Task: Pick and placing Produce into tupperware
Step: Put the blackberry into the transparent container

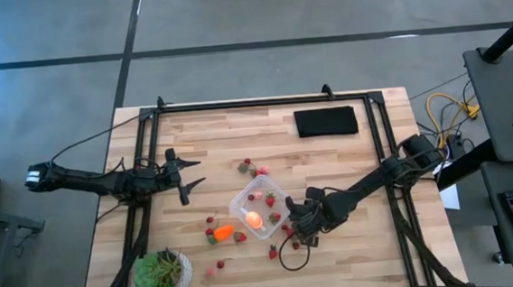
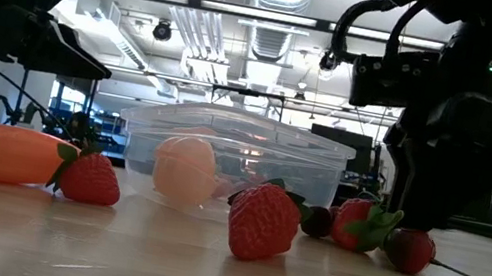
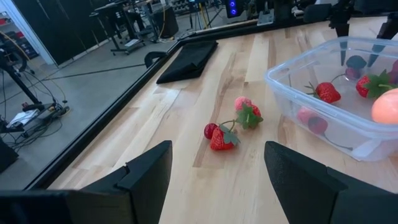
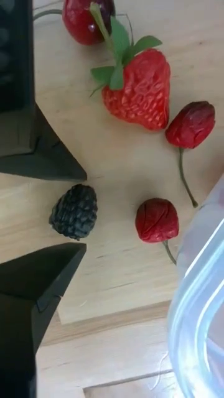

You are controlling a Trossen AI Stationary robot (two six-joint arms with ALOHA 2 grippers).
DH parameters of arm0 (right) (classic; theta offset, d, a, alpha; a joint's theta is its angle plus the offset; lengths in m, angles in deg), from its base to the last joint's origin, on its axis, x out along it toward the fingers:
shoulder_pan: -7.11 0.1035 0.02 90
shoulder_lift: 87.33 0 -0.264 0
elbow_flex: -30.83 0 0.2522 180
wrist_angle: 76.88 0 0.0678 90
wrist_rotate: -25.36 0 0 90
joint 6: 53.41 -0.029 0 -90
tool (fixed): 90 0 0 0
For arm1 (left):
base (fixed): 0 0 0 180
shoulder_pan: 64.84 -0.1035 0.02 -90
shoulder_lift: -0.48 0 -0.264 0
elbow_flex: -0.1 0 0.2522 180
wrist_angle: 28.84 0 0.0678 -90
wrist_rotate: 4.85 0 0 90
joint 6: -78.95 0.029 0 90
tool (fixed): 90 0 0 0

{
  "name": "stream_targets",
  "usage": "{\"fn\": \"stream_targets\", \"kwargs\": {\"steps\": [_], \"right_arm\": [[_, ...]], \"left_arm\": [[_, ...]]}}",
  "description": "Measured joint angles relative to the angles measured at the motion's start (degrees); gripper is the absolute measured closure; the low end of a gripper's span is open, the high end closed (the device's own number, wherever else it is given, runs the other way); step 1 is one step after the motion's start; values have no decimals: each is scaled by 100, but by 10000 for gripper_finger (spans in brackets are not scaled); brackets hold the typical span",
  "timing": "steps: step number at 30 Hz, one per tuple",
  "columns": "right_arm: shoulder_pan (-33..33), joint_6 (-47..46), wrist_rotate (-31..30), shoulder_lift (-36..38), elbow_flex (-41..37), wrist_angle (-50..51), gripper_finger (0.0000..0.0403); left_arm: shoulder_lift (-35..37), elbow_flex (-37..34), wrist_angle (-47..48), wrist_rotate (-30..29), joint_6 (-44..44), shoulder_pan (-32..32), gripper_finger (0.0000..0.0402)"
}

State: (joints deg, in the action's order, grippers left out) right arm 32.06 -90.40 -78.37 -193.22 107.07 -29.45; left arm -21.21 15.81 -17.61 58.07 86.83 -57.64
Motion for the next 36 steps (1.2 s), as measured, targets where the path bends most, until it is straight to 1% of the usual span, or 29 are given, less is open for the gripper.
{"fn": "stream_targets", "kwargs": {"steps": [5,9,17,21,26,29,31,36], "right_arm": [[0,0,-4,1,0,-2,271],[0,-2,-24,2,0,-4,286],[0,-2,-24,38,163,27,281],[4,-58,-71,147,375,298,284],[66,-304,-85,243,811,1193,283],[121,-304,-85,281,1245,1477,277],[125,-204,-107,289,1592,1429,275],[-49,352,-563,183,2259,1142,274]], "left_arm": [[-2,0,1,-1,0,-1,160],[-2,0,1,1,0,0,160],[-2,0,2,0,0,0,160],[-4,0,1,0,0,0,160],[-15,0,3,0,0,-2,160],[-34,0,-2,-1,0,-2,160],[-39,0,9,1,0,0,160],[-39,0,4,-1,0,-1,160]]}}
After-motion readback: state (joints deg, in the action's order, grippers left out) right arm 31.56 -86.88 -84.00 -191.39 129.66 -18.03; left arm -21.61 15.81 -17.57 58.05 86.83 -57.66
